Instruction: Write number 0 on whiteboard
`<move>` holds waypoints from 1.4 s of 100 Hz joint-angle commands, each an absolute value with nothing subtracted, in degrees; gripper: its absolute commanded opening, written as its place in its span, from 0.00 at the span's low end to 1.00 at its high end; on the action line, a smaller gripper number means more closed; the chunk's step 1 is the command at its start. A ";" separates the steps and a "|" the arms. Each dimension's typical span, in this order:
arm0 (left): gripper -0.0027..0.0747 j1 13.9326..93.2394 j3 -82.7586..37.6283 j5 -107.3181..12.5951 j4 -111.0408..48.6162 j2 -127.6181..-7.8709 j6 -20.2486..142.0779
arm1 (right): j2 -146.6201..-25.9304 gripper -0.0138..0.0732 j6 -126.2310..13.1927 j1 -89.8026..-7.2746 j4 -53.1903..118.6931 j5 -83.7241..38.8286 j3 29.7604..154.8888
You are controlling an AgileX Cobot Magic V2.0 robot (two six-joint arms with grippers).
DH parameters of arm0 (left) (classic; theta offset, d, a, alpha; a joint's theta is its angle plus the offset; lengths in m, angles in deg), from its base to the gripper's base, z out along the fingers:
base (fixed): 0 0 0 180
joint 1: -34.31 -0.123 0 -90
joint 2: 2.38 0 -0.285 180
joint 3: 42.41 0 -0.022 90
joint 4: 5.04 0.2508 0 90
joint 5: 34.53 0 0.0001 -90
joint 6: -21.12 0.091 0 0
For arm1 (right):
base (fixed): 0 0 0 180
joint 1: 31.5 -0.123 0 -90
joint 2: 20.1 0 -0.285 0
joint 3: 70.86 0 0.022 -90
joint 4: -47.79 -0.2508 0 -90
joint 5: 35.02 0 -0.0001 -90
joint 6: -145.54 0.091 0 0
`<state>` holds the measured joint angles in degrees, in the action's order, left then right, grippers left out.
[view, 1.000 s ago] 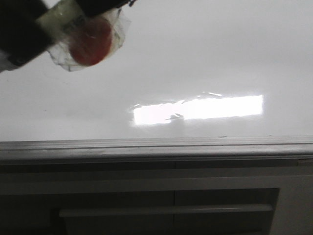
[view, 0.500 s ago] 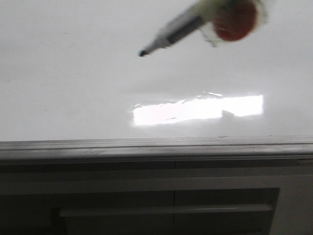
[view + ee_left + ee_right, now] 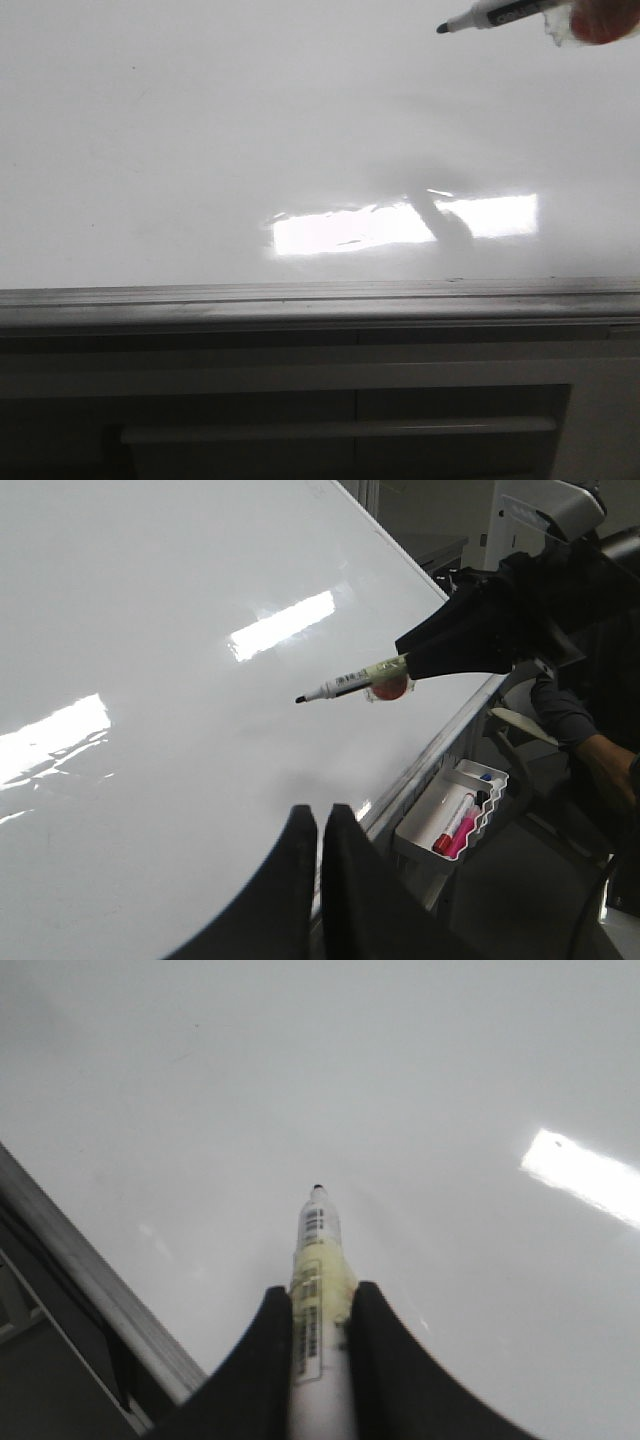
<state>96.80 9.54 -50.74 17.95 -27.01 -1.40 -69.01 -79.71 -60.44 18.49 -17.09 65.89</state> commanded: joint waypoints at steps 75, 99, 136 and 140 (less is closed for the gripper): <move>0.01 73.96 8.12 -44.17 25.52 -27.45 -17.27 | -86.51 0.08 -79.34 -60.10 14.66 -25.38 72.61; 0.01 73.96 8.12 -44.17 25.52 -27.45 -17.27 | -87.32 0.08 -79.34 -60.10 14.45 -18.50 72.61; 0.01 73.96 8.90 -44.17 25.52 -27.45 -17.27 | -86.55 0.08 -79.34 -60.10 14.42 -10.27 72.61; 0.01 73.96 8.90 -44.17 25.52 -27.45 -17.27 | -86.25 0.08 -79.34 -60.10 14.54 -9.77 72.61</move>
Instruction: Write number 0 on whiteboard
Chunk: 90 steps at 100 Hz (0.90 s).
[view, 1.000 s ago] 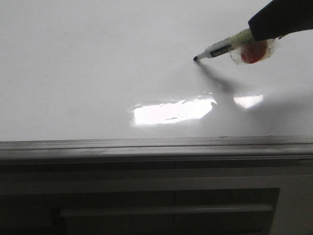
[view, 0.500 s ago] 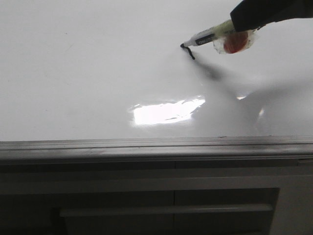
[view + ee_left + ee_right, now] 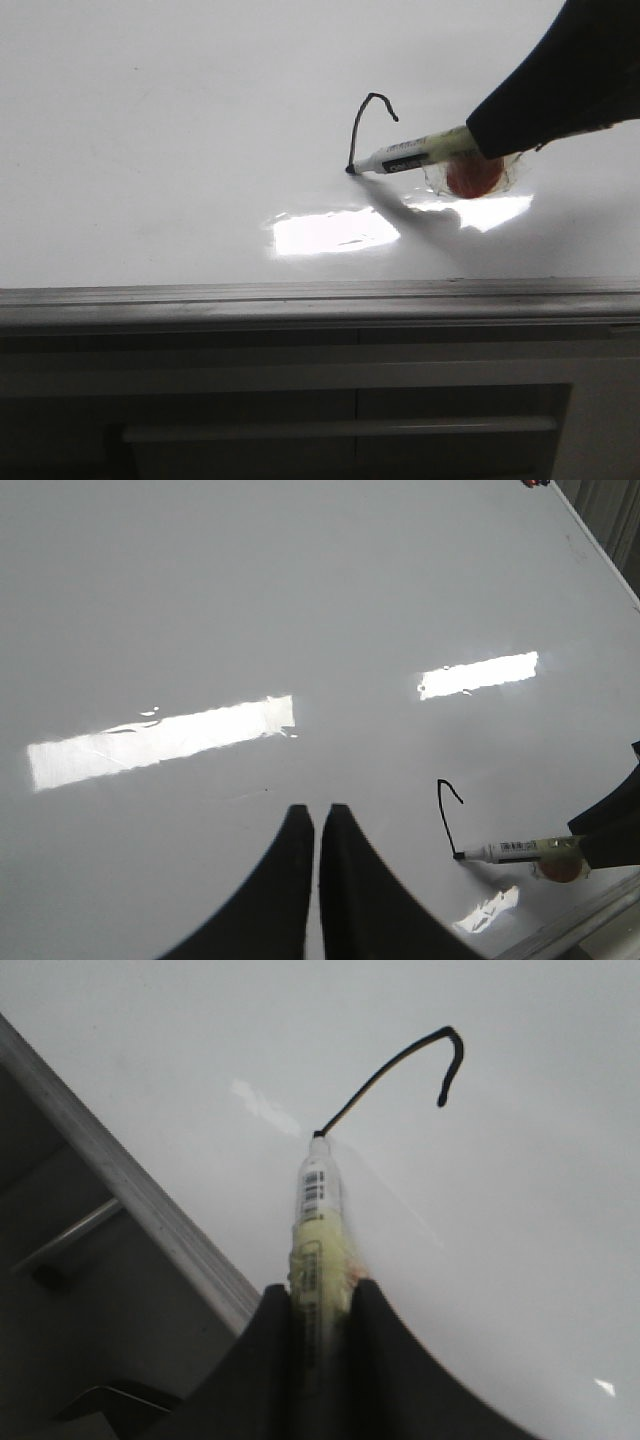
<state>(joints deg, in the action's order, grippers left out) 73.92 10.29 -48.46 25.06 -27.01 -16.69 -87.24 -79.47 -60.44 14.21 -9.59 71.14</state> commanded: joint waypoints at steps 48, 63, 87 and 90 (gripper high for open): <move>0.01 73.96 8.90 -44.13 25.52 -27.45 -17.27 | -81.37 0.08 -62.97 -55.21 30.39 -4.03 72.51; 0.01 73.96 8.90 -44.00 24.55 -27.45 -17.27 | -80.07 0.08 -61.94 -52.95 30.87 -4.89 72.51; 0.01 73.96 8.90 -43.90 24.50 -27.45 -17.27 | -80.35 0.08 -61.46 -51.12 30.87 -12.53 72.61; 0.01 73.96 8.90 -43.90 24.50 -27.45 -17.27 | -80.51 0.08 -61.46 -51.12 30.87 -13.73 72.61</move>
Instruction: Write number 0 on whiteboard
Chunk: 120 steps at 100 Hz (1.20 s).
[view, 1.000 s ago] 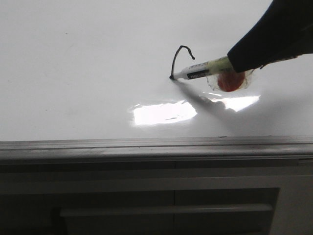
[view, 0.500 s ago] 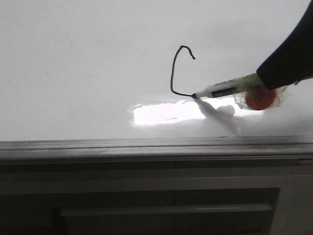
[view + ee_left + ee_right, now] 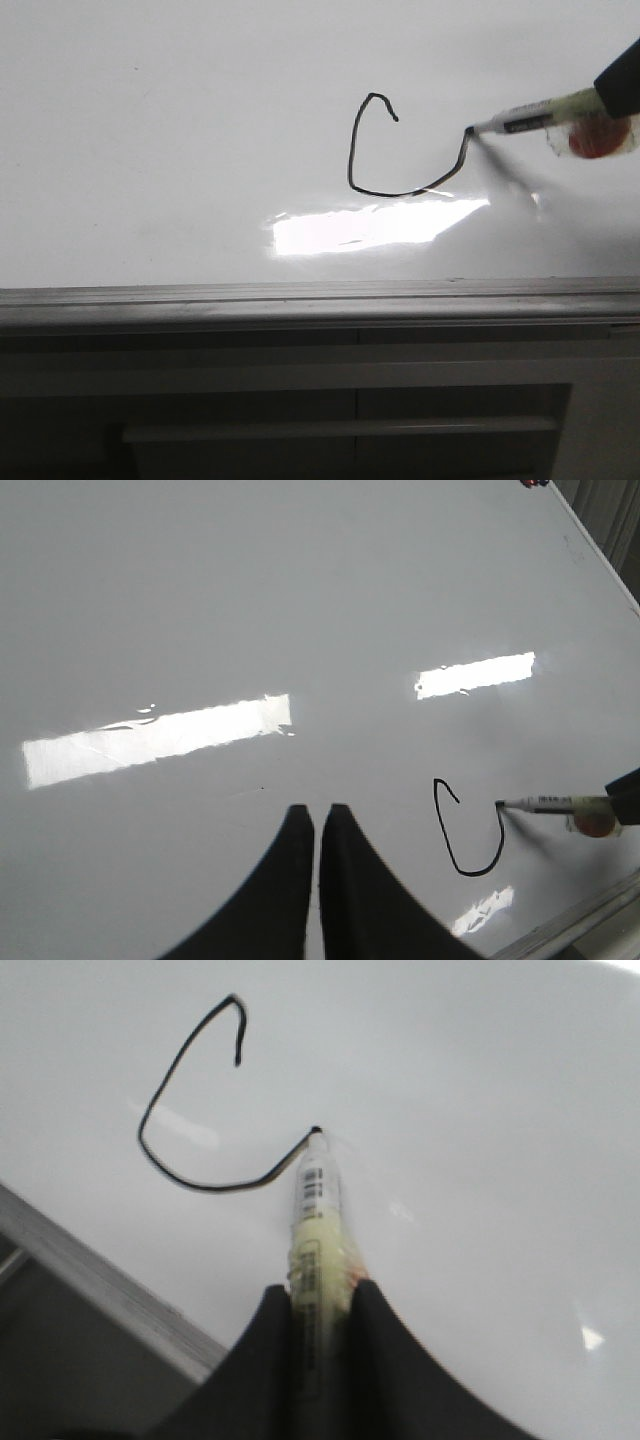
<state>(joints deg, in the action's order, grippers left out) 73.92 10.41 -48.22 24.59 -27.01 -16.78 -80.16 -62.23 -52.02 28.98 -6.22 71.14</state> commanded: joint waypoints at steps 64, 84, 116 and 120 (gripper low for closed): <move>0.01 73.96 8.90 -43.50 24.50 -27.45 -17.27 | -90.28 0.08 -61.46 -57.89 30.16 -11.85 78.66; 0.01 73.96 8.90 -43.50 24.50 -27.45 -17.27 | -90.98 0.08 -61.46 -60.15 29.72 -10.18 78.66; 0.01 73.96 8.90 -43.50 24.50 -27.45 -17.27 | -90.81 0.08 -61.46 -61.57 28.91 -11.22 79.19; 0.01 73.96 8.90 -43.50 24.50 -27.45 -17.27 | -89.79 0.08 -61.46 -61.57 28.91 -11.10 80.17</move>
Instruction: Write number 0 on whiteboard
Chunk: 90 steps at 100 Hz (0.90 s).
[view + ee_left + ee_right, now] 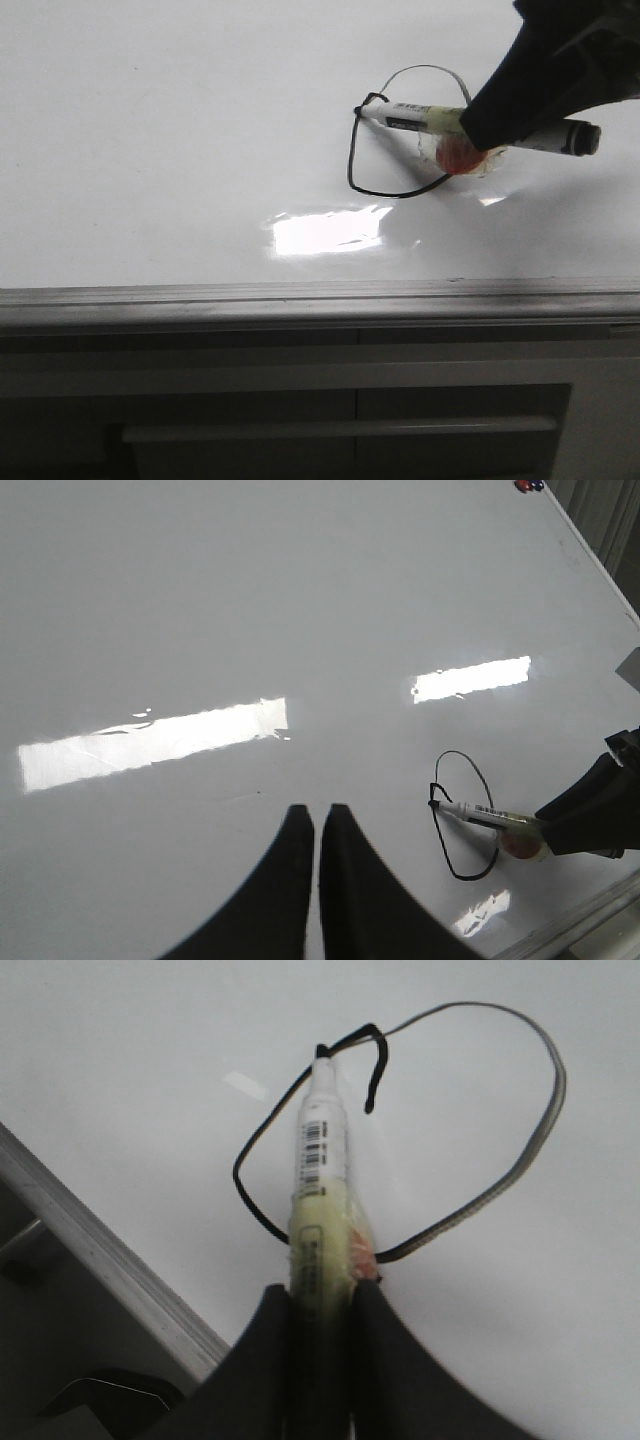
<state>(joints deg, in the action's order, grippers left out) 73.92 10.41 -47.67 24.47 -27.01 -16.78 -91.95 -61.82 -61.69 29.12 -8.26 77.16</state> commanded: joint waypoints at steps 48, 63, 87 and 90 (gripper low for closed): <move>0.63 83.55 0.14 -48.33 22.03 -35.84 -6.90 | -81.22 0.08 -62.71 -62.87 25.56 7.91 93.93; 0.66 95.35 -10.39 -66.61 18.68 -46.16 7.28 | -83.76 0.08 -65.95 -67.19 21.12 15.42 93.93; 0.55 112.21 -20.71 -82.18 19.65 -59.95 17.23 | -85.75 0.08 -66.05 -75.91 20.38 15.89 94.59; 0.55 113.33 -21.56 -83.06 19.96 -60.81 17.23 | -85.99 0.08 -66.05 -76.76 20.11 15.89 94.74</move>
